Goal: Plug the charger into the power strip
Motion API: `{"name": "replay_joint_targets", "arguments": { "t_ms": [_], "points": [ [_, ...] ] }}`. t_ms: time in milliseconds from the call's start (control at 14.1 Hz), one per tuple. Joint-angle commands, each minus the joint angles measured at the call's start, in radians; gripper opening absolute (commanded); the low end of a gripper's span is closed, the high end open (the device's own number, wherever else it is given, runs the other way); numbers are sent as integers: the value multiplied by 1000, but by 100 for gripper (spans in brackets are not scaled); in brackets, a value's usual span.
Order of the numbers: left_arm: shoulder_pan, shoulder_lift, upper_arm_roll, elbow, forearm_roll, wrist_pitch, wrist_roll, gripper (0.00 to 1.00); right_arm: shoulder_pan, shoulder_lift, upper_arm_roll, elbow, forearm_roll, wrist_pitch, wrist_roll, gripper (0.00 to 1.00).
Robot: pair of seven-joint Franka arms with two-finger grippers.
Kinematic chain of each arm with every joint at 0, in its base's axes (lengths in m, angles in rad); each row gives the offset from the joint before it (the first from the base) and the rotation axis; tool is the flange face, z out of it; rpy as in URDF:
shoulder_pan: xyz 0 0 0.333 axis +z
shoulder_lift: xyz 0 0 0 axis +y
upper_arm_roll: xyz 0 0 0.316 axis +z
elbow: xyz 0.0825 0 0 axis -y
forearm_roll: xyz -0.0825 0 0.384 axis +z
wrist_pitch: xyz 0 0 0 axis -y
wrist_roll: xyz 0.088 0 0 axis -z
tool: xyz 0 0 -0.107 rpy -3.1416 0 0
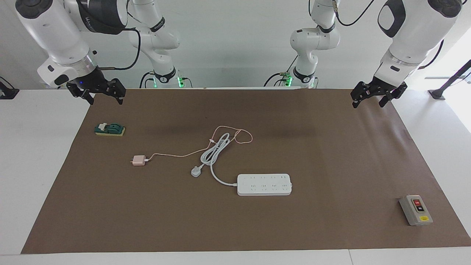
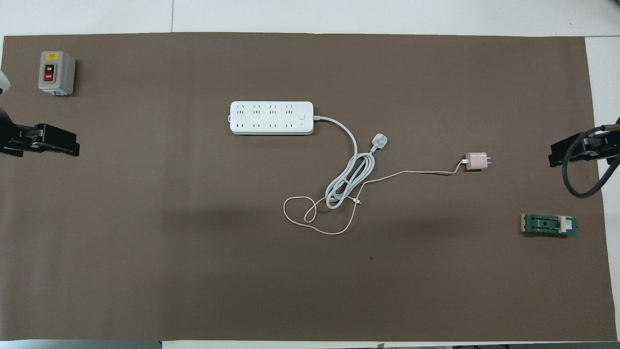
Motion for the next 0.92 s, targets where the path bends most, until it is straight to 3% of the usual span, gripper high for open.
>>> {"name": "replay_joint_targets", "arguments": {
  "t_ms": [0,852],
  "points": [
    [-7,8,3,18,3,-16,-6,100,-12,6,4,16,-6,-3,-24,100],
    [-16,6,0,22,3,-19,-7,100,-10,-6,4,-3,-15,50,-27,100]
  ]
}}
